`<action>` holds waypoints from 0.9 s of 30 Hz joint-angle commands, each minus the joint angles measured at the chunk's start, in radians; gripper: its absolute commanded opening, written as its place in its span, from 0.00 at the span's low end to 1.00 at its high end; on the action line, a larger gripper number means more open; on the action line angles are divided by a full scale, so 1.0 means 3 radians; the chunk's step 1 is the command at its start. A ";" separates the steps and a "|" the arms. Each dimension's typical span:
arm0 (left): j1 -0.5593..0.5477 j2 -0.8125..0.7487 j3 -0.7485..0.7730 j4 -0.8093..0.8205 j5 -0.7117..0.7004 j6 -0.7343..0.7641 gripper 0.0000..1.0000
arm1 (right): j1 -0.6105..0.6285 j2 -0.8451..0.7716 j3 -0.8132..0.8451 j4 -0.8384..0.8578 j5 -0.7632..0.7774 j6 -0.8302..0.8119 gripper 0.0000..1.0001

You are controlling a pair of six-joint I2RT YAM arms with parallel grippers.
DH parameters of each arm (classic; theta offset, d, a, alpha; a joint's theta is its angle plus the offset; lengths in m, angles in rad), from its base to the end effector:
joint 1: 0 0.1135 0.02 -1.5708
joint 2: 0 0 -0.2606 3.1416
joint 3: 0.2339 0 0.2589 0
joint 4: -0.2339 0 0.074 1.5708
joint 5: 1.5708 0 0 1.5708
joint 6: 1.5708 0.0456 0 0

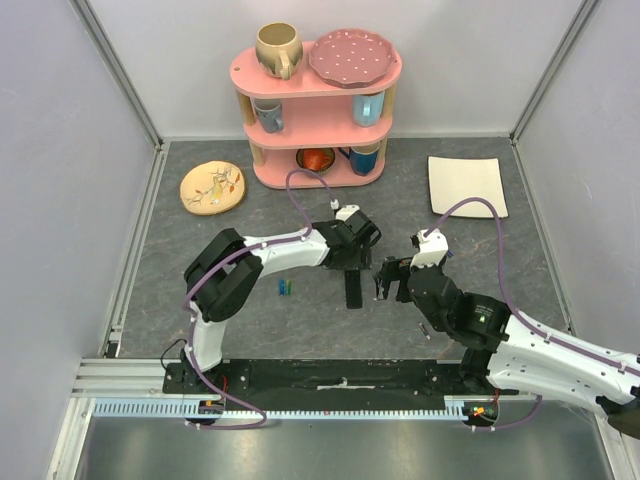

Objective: Load the batteries into the remote control

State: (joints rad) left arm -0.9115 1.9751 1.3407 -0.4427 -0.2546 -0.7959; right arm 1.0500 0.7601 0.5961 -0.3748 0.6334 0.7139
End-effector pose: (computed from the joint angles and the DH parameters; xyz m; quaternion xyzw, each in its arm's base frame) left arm 0.2645 -0.3225 0.1481 0.0246 0.9620 -0.1018 0.2521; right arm 0.1152 0.1466 0.2543 0.0133 0.8406 0.1898 0.5072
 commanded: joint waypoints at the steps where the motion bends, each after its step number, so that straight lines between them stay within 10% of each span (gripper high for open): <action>1: -0.0045 0.0161 0.0168 -0.0211 -0.0169 -0.0082 0.79 | 0.0003 -0.0079 0.0012 0.0007 0.0103 -0.0017 0.98; 23: -0.0173 0.0529 0.0353 -0.0697 -0.0373 -0.0108 0.58 | 0.0003 -0.0187 0.0089 -0.0188 0.0246 -0.0043 0.98; 27: -0.0178 0.0509 0.0322 -0.0687 -0.0358 -0.0113 0.31 | 0.0003 -0.0171 0.0104 -0.0193 0.0236 -0.0038 0.98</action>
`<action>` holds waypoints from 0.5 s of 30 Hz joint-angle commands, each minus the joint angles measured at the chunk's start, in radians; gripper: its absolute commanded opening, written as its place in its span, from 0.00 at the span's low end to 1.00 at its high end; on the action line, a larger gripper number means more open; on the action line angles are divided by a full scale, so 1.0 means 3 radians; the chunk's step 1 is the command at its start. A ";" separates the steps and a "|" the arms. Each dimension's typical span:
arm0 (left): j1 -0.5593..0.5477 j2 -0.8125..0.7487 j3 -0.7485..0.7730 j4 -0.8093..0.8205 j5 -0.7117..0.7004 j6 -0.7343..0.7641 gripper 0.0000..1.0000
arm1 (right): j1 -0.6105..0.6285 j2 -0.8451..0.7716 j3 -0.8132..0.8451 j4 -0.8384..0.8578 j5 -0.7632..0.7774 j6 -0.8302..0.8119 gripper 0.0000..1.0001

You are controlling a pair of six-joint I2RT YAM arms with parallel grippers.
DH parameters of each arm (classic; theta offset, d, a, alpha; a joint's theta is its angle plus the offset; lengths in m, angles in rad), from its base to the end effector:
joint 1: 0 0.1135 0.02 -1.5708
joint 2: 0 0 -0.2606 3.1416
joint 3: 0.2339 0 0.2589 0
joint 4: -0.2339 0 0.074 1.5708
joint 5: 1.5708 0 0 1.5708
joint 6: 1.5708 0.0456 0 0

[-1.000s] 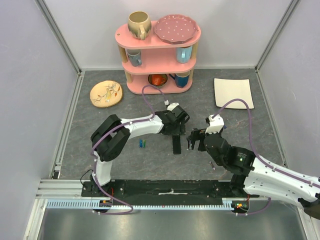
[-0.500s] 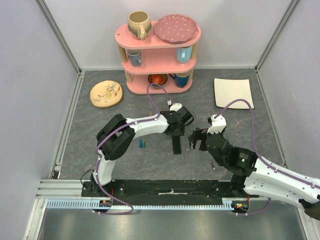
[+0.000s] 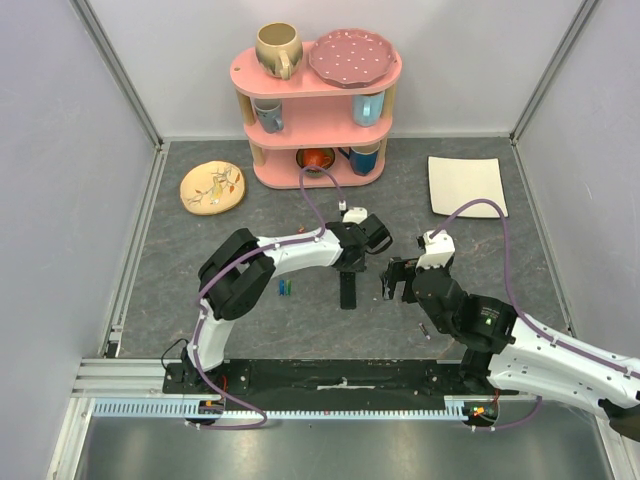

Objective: Load the batteries into the remote control

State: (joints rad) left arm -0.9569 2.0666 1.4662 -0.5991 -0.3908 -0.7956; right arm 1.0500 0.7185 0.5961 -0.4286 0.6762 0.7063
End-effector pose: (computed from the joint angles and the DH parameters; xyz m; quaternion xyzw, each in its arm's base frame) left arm 0.2607 -0.3397 0.1417 0.0420 0.9639 -0.0170 0.2625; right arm 0.1116 0.1371 0.2565 0.0187 0.8389 0.1695 0.5168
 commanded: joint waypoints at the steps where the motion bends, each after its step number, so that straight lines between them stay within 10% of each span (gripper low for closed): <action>1: -0.0026 0.0193 -0.0106 -0.0161 0.0101 -0.0114 0.26 | 0.0008 -0.0033 0.0110 -0.0018 0.0093 -0.0012 0.98; 6: -0.0021 -0.0093 -0.0331 0.0100 0.0142 -0.0114 0.03 | 0.0003 -0.0048 0.0207 -0.0054 0.0093 -0.0018 0.98; 15: 0.0157 -0.1718 -0.1521 0.1295 0.0503 0.0146 0.02 | 0.0003 0.0090 0.0472 -0.0003 -0.0019 -0.0063 0.98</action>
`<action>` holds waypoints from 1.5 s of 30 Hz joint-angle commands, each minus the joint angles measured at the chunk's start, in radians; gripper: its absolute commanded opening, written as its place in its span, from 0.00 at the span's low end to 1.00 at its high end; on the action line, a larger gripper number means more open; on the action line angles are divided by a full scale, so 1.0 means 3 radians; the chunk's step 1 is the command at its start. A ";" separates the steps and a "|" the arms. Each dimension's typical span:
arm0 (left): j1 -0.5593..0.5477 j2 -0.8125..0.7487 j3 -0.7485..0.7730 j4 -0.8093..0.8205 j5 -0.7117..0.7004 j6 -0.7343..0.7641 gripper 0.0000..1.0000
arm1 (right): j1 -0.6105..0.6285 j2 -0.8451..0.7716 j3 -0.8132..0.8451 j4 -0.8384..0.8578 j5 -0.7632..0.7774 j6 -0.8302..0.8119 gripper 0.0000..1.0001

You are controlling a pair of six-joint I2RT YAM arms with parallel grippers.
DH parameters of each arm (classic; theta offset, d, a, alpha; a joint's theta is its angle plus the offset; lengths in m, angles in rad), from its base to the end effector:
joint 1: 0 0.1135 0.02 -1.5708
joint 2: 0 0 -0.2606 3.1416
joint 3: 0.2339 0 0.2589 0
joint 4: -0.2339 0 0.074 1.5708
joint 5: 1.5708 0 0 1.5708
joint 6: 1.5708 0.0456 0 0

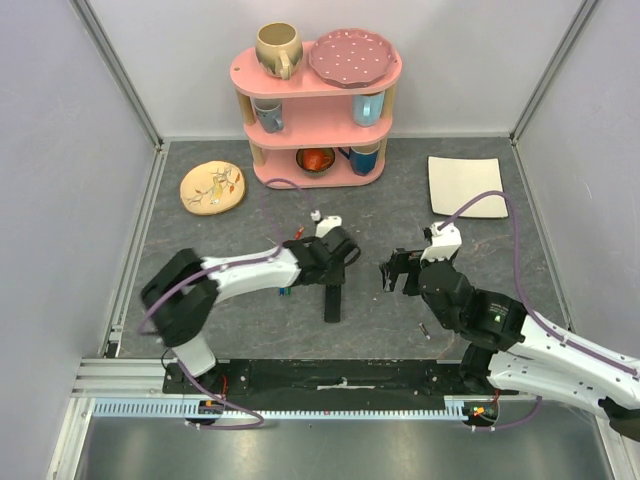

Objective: Load the batteries into the remote control

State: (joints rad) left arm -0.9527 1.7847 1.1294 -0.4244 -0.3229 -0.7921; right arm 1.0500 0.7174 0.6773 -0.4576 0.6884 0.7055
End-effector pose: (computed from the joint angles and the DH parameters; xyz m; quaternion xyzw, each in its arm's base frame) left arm 0.2244 -0.2906 0.1589 0.0379 0.9574 -0.0835 0.2737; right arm 0.1115 0.1362 0.2825 0.0313 0.8267 0.1849 0.5305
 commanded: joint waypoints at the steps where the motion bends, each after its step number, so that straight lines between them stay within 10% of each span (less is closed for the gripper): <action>1: 0.0199 -0.1119 -0.0542 0.1043 0.0380 0.0160 0.02 | -0.0003 0.0139 0.0252 0.0129 -0.0126 -0.0071 0.98; 12: 0.0808 -0.2906 -0.2061 0.2702 0.1383 0.0156 0.02 | -0.0201 0.0447 0.0100 0.1105 -0.1464 0.0061 0.98; 21: 0.1155 -0.3867 -0.3064 0.4195 0.1627 -0.0325 0.02 | -0.0846 0.0615 -0.0575 0.3165 -0.3127 0.0941 0.98; 45: 0.1468 -0.2886 -0.2788 0.5516 0.2631 -0.1159 0.02 | -0.0488 0.1157 -0.0324 0.3207 -0.3573 0.0384 0.94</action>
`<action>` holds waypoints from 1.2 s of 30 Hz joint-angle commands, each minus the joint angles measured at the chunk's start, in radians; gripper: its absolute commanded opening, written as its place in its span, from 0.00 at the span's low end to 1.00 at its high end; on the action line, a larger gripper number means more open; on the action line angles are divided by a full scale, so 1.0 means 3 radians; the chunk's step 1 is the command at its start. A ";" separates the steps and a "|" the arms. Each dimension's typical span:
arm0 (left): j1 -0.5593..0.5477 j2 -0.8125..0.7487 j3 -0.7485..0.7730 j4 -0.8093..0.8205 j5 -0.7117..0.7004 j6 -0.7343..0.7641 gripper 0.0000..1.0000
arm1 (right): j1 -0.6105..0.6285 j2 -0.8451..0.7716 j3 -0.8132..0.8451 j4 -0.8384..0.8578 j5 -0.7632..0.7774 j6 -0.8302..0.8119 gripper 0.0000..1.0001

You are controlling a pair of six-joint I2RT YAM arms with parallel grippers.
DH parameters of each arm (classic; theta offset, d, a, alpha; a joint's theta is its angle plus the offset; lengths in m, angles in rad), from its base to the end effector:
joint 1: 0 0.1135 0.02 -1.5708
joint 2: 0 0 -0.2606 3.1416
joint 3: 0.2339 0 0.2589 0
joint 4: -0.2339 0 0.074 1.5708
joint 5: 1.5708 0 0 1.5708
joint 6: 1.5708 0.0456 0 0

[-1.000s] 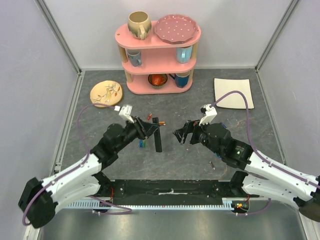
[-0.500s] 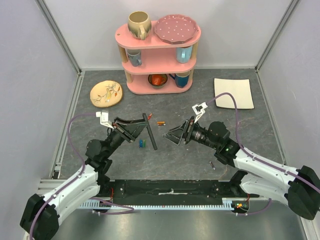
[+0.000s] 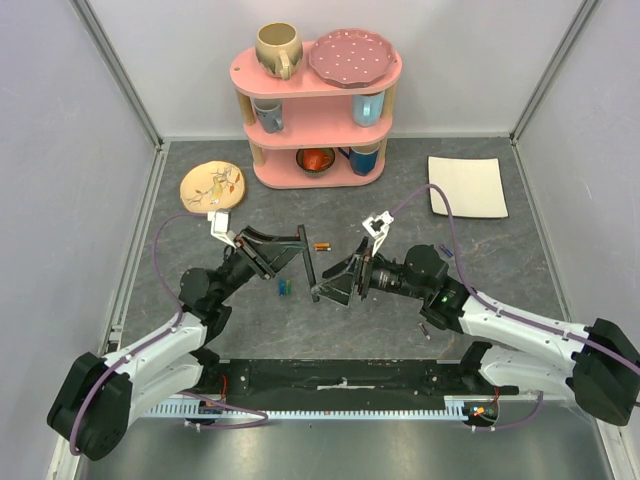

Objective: Load the batteries into the remote control

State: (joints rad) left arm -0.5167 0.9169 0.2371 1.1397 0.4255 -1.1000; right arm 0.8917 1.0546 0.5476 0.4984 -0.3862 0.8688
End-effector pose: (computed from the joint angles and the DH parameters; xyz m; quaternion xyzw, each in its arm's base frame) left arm 0.1634 -0.1145 0.2600 0.0236 0.5453 -0.6775 0.4931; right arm 0.1480 0.2107 0.2693 -0.1431 0.6953 0.6195 0.3351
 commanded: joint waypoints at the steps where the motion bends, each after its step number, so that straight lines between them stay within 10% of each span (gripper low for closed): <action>1: 0.0015 0.0002 0.0207 0.0297 0.0141 -0.0133 0.02 | 0.0044 0.0059 0.0102 0.0056 -0.0011 -0.0140 0.93; 20: 0.0015 -0.0004 0.0171 0.0353 0.0141 -0.0153 0.02 | 0.0101 0.0381 0.0061 0.0819 -0.0200 0.0197 0.80; 32: 0.0015 -0.0024 0.0120 0.0236 0.0075 -0.0163 0.03 | 0.0101 0.0315 0.0000 0.0793 -0.0267 0.0152 0.45; 33: 0.0015 -0.0024 0.0135 0.0200 0.0075 -0.0163 0.07 | 0.0101 0.0299 0.0000 0.0783 -0.0272 0.0136 0.42; 36: 0.0015 -0.0075 0.0196 -0.0131 0.0064 -0.0148 0.65 | 0.0101 0.0218 0.0046 0.0620 -0.0303 0.0024 0.41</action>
State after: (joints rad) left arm -0.5163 0.9180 0.2680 1.1690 0.4519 -1.1198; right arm 0.9211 1.1637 0.5488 0.7036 -0.4564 0.9298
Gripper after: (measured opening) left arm 0.457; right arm 0.491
